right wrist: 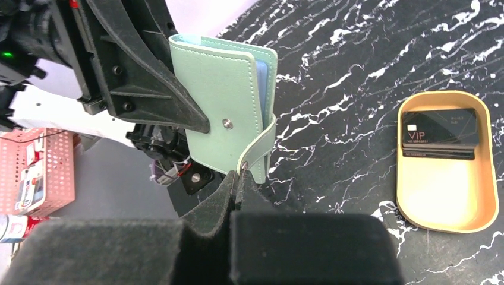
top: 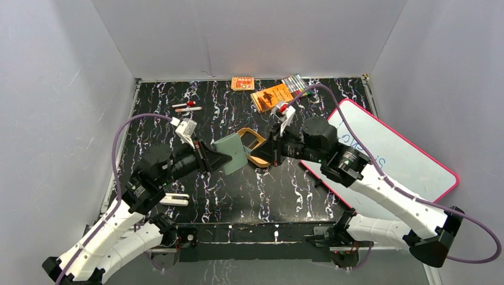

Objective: Put the credit cards into the card holder
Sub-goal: Close the card holder.

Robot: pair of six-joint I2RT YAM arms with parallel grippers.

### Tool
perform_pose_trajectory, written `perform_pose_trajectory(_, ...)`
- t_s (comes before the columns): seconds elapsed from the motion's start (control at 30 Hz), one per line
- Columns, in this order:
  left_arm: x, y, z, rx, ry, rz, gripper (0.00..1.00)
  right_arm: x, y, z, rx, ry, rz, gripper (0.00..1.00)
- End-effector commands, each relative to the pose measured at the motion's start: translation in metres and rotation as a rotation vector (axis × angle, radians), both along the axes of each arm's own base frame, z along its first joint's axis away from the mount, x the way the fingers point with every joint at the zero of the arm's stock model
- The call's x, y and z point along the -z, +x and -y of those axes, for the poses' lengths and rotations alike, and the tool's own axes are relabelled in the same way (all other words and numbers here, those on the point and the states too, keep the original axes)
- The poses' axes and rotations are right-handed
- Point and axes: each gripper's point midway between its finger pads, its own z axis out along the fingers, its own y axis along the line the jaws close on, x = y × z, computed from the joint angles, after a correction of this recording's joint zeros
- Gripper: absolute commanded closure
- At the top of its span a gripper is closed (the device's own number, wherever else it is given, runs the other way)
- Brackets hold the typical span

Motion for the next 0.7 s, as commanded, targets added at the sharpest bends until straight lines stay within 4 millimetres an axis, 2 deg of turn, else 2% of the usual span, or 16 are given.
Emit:
perform_pose_trajectory(0.0,0.004,0.02,-0.006,-0.104,0.053,-0.044,1.0,-0.014,0.013,-0.009,0.031,0.025,0.003,1.0)
perform_pose_trajectory(0.2,0.011,0.027,-0.003,-0.116,0.077,-0.077,1.0,-0.004,0.019,-0.022,0.031,0.018,-0.033,1.0)
perform_pose_trajectory(0.47,0.018,0.027,-0.004,-0.115,0.098,-0.08,1.0,0.014,0.03,-0.028,0.07,-0.023,-0.082,1.0)
perform_pose_trajectory(0.67,0.024,0.027,-0.005,-0.116,0.118,-0.085,1.0,0.02,0.035,-0.032,0.079,-0.041,-0.091,1.0)
